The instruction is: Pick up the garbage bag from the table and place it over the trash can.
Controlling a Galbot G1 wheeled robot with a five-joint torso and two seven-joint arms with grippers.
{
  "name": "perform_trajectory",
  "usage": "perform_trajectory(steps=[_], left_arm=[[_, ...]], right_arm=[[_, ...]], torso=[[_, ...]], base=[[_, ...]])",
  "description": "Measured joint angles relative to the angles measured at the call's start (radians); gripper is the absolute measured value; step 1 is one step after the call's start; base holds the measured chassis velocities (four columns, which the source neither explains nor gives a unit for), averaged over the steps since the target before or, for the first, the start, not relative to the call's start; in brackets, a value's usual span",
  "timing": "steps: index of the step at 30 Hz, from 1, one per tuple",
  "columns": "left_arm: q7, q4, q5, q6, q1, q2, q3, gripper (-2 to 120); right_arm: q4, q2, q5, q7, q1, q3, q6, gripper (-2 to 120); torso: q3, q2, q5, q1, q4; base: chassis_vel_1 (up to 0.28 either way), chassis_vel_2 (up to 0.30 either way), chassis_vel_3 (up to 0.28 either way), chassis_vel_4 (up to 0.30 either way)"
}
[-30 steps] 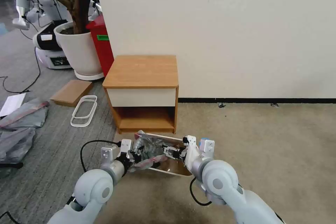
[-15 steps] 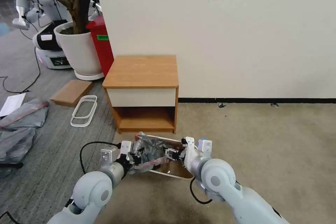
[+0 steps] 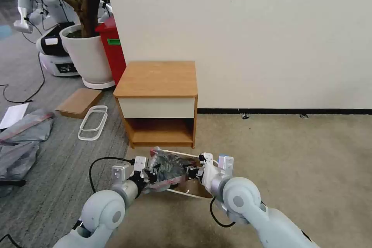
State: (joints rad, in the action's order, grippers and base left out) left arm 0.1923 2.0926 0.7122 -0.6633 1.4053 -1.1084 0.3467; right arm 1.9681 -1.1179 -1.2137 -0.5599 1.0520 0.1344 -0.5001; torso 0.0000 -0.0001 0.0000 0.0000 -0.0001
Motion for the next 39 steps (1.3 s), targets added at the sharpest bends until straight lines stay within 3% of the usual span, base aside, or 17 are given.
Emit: perform_trajectory(steps=[10, 22, 33, 39], left_arm=[[0.001, -0.017, 0.001, 0.000, 0.008, -0.011, 0.007, 3], [0.003, -0.038, -0.001, 0.000, 0.006, -0.022, 0.001, 3], [-0.002, -0.020, -0.012, 0.000, 0.039, -0.019, 0.002, 3], [-0.041, -0.003, -0.037, 0.006, 0.064, -0.021, 0.016, 3]], right_arm=[[0.054, 0.018, 0.045, 0.068, 0.034, -0.001, 0.092, 0], [0.151, 0.040, 0.050, 0.076, 0.033, -0.034, 0.097, 0], [0.057, 0.047, 0.013, 0.026, -0.076, -0.050, 0.067, 0], [-0.015, 0.061, 0.015, -0.020, -0.100, -0.047, 0.019, 0]], torso=[[0.000, 0.000, 0.0000, 0.000, 0.0000], [0.000, 0.000, 0.0000, 0.000, 0.0000], [0.000, 0.000, 0.0000, 0.000, 0.0000], [0.000, 0.000, 0.0001, 0.000, 0.0000]], base=[[0.000, 0.000, 0.000, 0.000], [0.000, 0.000, 0.000, 0.000], [0.000, 0.000, 0.000, 0.000], [0.000, 0.000, 0.000, 0.000]])
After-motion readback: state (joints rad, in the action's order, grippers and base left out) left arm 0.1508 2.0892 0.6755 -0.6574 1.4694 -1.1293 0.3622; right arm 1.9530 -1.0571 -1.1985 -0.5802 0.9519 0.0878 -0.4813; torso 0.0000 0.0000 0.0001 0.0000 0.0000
